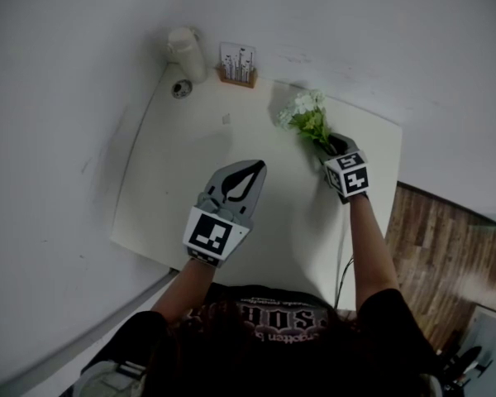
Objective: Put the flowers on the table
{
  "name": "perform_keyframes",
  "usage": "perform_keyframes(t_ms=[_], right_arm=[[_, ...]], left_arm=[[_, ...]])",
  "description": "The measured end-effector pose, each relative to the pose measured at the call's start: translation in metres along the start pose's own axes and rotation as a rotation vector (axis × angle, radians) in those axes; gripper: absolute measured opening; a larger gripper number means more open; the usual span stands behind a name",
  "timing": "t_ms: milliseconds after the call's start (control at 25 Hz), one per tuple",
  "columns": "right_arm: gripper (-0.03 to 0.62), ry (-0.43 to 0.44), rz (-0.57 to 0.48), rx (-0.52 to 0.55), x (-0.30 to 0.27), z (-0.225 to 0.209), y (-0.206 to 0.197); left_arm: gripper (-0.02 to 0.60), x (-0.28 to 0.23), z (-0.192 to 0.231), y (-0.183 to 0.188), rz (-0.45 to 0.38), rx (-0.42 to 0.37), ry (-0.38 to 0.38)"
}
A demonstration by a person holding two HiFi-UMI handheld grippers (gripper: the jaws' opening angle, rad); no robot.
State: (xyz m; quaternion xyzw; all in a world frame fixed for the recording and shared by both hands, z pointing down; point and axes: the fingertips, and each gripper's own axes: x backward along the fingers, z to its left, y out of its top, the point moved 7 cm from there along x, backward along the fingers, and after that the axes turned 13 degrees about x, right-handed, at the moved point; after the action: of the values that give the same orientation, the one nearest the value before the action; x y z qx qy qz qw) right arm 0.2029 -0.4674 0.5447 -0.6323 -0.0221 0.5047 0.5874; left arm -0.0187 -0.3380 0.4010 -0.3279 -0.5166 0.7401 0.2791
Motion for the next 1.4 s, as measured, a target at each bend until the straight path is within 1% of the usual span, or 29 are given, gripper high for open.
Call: perform_keyframes(t_ms=[120,280,440,640,800,1000,1120,1200,1400], right_arm=[[0.154,-0.009,0.008,-0.016,0.000,-0.001,-0.001],[0.236,-0.018,0.011,-0.039,0.000,-0.004,-0.005],[0.261,-0.035,0.000,-0.039,0.012,-0.007,-0.002],[0.261,-0.047,-0.027,-0.030,0.039,-0.001,0.008],[0.261,-0.083,-0.070,-0.024,0.070,0.007,0.020],[0.259,-0.120,-0.151,-0.022,0.117,0.024,0.034],[0.258,-0.153,-0.205,-0.046,0.147,0.034,0.040],[0.245,-0.182,-0.235,-0.069,0.167,0.040,0.042],[0.184,-0.277,-0.304,-0.123,0.211,0.051,0.042]], left_arm=[[-0.002,0.002,-0.001,-0.001,0.002,-0.002,0.001],[-0.002,0.004,-0.003,-0.001,-0.002,0.003,0.009],[-0.002,0.006,-0.005,0.002,-0.007,-0.009,0.010],[-0.002,0.005,-0.013,0.004,-0.012,-0.016,-0.008],[-0.002,0.005,-0.021,0.005,-0.018,-0.017,-0.022],[-0.002,0.000,-0.032,0.011,-0.030,-0.026,-0.035],[-0.002,-0.001,-0.037,0.013,-0.041,-0.030,-0.039],[-0.002,-0.001,-0.040,0.018,-0.060,-0.043,-0.038],[-0.002,0.002,-0.051,0.023,-0.093,-0.057,-0.046]])
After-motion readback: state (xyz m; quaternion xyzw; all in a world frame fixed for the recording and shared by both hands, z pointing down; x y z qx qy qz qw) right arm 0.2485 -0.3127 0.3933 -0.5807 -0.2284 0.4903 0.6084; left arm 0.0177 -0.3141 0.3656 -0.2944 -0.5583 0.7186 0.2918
